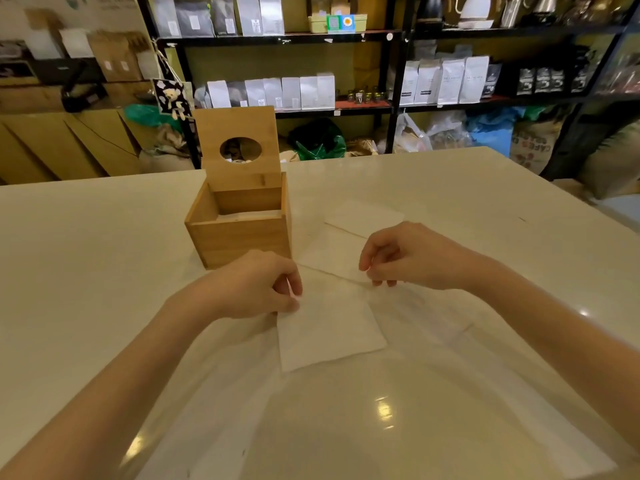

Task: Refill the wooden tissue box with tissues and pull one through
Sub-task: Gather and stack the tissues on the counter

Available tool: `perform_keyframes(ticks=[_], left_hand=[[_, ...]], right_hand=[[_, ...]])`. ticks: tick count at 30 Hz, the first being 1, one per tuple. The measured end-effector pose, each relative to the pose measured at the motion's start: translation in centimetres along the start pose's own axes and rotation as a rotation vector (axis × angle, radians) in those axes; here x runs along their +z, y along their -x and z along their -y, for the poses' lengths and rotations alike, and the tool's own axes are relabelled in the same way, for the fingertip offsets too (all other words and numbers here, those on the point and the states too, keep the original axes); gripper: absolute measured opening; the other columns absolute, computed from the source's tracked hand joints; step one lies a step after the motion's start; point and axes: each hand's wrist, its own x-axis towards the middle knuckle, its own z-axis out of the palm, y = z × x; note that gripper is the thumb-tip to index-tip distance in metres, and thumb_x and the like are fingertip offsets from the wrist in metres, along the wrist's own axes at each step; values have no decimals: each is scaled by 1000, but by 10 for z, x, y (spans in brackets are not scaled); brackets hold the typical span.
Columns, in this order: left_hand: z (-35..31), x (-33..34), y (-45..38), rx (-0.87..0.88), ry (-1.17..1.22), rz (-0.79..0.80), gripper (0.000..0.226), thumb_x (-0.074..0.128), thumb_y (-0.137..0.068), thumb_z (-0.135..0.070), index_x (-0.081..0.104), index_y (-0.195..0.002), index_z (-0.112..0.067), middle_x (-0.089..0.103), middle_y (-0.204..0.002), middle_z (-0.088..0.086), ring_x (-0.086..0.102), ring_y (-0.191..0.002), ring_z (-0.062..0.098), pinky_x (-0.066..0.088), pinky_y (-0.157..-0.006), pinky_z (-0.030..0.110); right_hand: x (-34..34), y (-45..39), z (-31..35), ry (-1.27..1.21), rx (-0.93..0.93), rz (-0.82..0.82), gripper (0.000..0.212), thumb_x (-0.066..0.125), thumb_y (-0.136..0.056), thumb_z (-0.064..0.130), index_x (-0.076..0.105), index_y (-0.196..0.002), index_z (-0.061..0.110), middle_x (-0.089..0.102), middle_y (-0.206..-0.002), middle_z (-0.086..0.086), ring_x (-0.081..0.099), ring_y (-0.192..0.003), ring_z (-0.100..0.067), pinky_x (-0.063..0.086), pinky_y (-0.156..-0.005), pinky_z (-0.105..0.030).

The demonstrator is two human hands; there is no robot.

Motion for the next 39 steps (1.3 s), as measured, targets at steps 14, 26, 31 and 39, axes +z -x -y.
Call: perform_keyframes(ticks=[14,26,31,39], left_hand=[[6,3,-1,-33,-92,-27,24,66,-81,-32,57,-103,-28,55,-95,-9,53,-86,9,46,-72,21],[-77,4,-70,371,-134,-91,23,56,-88,-29,62,-109,-20,57,-100,-5,54,-91,12,47,-81,27],[-97,16,-107,418,-224,-139,24,52,-90,-24,62,-112,-21,58,-111,-1,52,-95,14,48,-87,33],[-110,27,-120,565,-557,-234,30,41,-92,-20,63,-113,-19,58,-115,1,52,-106,20,44,-74,31]], right_hand=[[17,-6,-6,197,-44,12,13,66,-80,23,70,-91,17,63,-74,0,54,-67,-10,46,-65,-26],[-41,46,-52,280,249,-119,20,67,-80,30,70,-96,18,67,-89,-3,62,-85,-19,50,-78,-34],[-34,69,-65,305,347,-153,22,64,-79,36,67,-95,20,59,-81,8,57,-78,-15,47,-67,-27],[-19,81,-65,411,415,-194,17,57,-83,32,62,-91,18,50,-72,9,51,-74,-17,35,-54,-22]])
